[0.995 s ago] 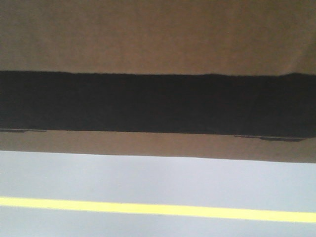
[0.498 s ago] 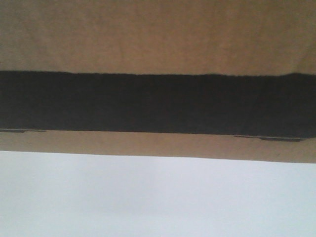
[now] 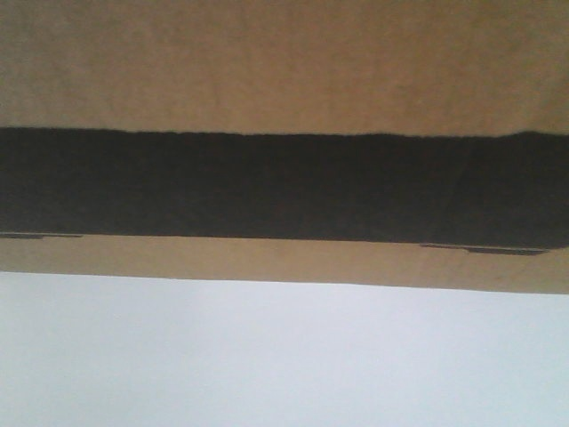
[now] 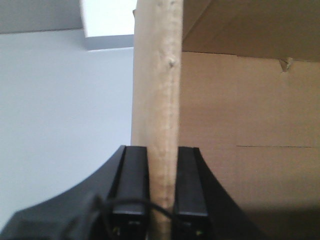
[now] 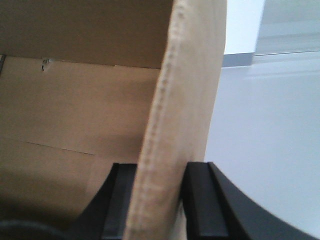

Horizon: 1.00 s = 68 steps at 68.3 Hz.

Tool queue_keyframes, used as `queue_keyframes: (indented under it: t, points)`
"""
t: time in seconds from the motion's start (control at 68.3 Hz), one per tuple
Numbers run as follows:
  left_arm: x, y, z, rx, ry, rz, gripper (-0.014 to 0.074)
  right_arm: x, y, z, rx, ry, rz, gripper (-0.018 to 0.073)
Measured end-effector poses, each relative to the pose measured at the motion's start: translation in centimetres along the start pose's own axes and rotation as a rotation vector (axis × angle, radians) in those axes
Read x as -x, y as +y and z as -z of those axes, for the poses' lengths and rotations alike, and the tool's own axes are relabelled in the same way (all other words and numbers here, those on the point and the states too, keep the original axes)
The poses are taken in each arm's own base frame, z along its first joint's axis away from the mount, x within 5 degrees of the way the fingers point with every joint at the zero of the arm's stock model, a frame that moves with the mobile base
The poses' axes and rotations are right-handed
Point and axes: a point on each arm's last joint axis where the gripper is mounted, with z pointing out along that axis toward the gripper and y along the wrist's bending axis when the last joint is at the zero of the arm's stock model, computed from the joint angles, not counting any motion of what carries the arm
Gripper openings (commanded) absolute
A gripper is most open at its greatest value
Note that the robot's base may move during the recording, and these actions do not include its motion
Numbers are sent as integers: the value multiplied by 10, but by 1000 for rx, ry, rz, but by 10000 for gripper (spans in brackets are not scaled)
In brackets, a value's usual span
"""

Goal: Grab box from left shelf to table start
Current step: 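Carry the box with both grippers while driving toward the white table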

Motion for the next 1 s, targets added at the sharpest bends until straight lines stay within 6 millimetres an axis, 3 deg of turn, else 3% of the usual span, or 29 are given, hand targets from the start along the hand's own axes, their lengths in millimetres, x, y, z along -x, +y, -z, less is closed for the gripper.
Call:
queue_keyframes:
  t: [0.995]
  points:
    - [1, -2, -9, 1, 16, -5, -92, 0, 0, 0, -2, 5, 2, 58]
